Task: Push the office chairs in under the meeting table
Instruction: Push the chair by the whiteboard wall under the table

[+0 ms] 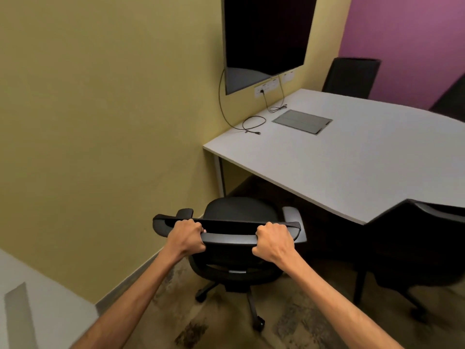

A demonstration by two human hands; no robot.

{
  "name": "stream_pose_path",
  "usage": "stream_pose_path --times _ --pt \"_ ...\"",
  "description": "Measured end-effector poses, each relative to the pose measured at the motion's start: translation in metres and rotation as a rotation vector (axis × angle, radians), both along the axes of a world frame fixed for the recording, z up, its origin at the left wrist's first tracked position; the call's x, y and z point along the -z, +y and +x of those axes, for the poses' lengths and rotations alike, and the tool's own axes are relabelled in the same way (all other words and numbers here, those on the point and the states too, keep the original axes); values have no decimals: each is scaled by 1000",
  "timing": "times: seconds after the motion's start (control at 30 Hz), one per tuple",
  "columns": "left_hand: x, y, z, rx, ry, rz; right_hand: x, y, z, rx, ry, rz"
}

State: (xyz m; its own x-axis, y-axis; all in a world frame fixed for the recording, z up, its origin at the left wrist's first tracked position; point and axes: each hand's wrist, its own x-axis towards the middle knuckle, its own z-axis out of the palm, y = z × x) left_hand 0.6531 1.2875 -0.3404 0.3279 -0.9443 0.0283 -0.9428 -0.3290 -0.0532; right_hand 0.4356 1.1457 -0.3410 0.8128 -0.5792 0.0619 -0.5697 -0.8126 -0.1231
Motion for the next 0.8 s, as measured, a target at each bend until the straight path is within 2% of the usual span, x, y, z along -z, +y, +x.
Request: stream_pose_path --times 0.37,0.6,0.8 --pt "-6 -53 70 215 13 -34 -7 -7 48 211 -8 19" --pt "-9 -91 111 241 -27 -31 -12 -24 84 261 -34 9" --pt "-3 -173 171 300 -92 39 -1 -85 136 349 -70 35"
